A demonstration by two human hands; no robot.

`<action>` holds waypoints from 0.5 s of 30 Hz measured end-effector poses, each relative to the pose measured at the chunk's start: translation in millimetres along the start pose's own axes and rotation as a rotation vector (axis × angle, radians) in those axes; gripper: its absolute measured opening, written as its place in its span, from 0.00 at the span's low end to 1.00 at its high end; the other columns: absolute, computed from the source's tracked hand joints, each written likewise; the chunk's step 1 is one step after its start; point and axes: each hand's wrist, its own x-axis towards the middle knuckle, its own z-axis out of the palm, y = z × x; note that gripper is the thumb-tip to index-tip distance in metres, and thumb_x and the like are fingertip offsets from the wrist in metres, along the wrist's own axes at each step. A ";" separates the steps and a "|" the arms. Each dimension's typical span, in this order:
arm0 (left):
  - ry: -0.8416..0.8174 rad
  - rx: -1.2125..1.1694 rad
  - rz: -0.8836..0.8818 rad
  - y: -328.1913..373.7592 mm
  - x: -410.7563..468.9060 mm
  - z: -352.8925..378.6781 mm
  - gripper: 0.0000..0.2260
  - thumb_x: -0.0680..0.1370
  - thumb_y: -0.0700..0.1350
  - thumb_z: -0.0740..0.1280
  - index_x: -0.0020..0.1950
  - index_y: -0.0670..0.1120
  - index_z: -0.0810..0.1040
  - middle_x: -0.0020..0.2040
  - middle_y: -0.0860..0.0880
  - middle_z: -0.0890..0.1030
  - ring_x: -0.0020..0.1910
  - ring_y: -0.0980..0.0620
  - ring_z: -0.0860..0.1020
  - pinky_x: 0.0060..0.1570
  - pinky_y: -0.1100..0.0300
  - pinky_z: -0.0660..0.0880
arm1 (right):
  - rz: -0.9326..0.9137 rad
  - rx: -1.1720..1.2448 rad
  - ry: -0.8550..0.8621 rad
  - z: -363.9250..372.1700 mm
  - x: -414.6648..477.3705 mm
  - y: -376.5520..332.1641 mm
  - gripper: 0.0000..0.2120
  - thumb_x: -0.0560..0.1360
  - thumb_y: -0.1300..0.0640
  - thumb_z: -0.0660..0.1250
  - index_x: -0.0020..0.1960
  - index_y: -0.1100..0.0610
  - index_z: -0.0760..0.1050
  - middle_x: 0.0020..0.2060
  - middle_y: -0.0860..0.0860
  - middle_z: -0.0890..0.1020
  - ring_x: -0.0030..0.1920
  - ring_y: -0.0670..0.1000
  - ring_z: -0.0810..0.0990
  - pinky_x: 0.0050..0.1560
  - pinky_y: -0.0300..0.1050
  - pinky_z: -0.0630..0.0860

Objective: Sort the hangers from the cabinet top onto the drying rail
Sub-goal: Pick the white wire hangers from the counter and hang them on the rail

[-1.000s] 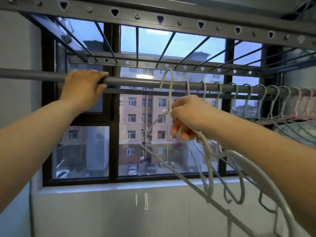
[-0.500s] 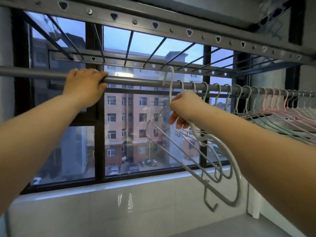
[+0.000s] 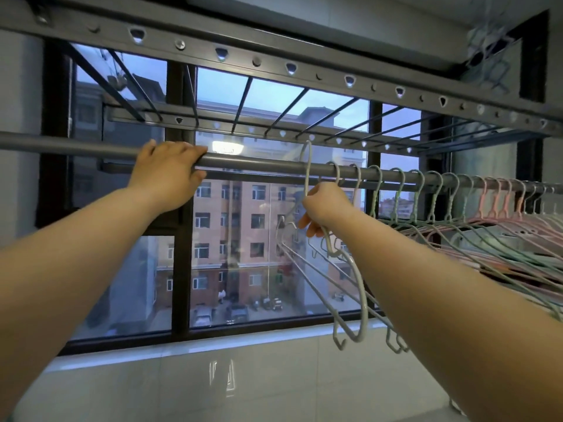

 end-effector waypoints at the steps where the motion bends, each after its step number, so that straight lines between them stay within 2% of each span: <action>1: -0.001 -0.003 0.001 -0.1 0.5 0.9 0.21 0.78 0.49 0.59 0.71 0.48 0.62 0.68 0.43 0.69 0.68 0.42 0.64 0.70 0.46 0.52 | 0.003 -0.003 -0.002 2.3 1.9 1.7 0.09 0.79 0.64 0.52 0.53 0.66 0.69 0.31 0.56 0.78 0.25 0.51 0.73 0.28 0.41 0.71; 6: 0.001 -0.001 0.003 -1.8 2.0 5.3 0.22 0.78 0.49 0.59 0.71 0.49 0.62 0.68 0.44 0.69 0.69 0.43 0.64 0.71 0.45 0.51 | 0.013 -0.001 -0.035 11.0 7.4 8.4 0.12 0.78 0.65 0.53 0.56 0.70 0.71 0.36 0.61 0.81 0.24 0.50 0.72 0.24 0.38 0.71; 11: 0.004 -0.011 0.005 -1.0 1.6 5.4 0.22 0.78 0.49 0.59 0.71 0.49 0.62 0.69 0.44 0.69 0.69 0.43 0.63 0.71 0.46 0.51 | 0.030 0.013 -0.040 16.3 13.9 15.5 0.10 0.79 0.64 0.54 0.56 0.67 0.69 0.39 0.61 0.80 0.26 0.51 0.74 0.30 0.42 0.73; 14: 0.008 -0.014 -0.001 1.1 1.7 5.6 0.21 0.78 0.49 0.59 0.71 0.49 0.62 0.68 0.44 0.69 0.69 0.43 0.63 0.71 0.45 0.50 | 0.025 0.000 -0.018 17.4 14.6 19.6 0.09 0.79 0.64 0.54 0.55 0.65 0.69 0.45 0.63 0.82 0.29 0.53 0.75 0.41 0.49 0.77; 15: 0.010 -0.011 -0.001 1.5 1.5 5.7 0.21 0.78 0.49 0.59 0.71 0.49 0.62 0.68 0.44 0.69 0.69 0.43 0.63 0.71 0.45 0.50 | 0.022 0.000 -0.012 17.1 13.8 20.8 0.08 0.79 0.64 0.54 0.54 0.64 0.69 0.44 0.63 0.82 0.29 0.53 0.75 0.42 0.49 0.77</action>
